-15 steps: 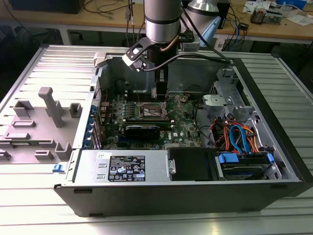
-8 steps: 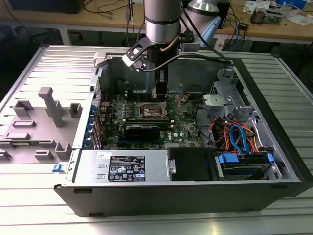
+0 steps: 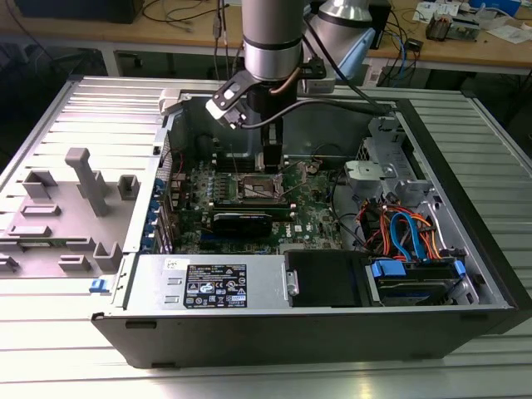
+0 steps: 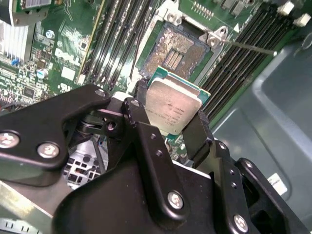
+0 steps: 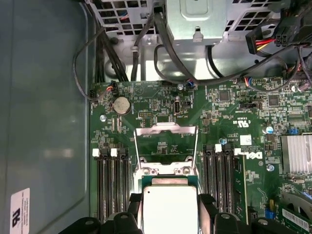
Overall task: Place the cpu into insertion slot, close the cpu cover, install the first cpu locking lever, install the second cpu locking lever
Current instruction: 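Place the cpu into insertion slot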
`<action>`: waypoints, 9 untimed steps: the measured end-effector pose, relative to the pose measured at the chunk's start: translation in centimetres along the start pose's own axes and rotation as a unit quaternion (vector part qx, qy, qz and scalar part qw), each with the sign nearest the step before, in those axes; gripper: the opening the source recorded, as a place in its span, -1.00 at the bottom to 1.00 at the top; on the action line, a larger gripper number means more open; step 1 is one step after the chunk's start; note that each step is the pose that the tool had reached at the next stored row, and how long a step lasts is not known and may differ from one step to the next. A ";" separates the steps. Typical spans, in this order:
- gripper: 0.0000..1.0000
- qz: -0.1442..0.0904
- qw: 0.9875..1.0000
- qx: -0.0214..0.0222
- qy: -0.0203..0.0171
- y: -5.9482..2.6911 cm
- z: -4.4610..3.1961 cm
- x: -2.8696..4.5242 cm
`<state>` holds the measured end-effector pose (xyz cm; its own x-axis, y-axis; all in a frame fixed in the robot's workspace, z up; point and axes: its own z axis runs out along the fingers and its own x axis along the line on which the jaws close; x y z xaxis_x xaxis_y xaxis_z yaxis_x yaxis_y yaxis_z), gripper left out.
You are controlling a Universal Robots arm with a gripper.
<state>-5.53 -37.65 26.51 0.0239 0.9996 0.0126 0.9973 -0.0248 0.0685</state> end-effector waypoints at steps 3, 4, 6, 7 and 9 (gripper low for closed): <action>0.08 0.000 1.000 0.000 0.000 -0.47 0.02 -0.01; 0.08 0.000 1.000 0.000 0.000 -0.56 0.01 -0.01; 0.08 0.000 1.000 0.000 0.000 -0.65 0.00 -0.01; 0.08 0.000 1.000 0.000 0.000 -0.67 0.00 -0.01; 0.08 0.000 1.000 0.000 0.000 -0.70 0.00 -0.01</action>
<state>-6.23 -37.65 26.46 0.0234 0.9996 0.0126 0.9974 -0.0242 0.0686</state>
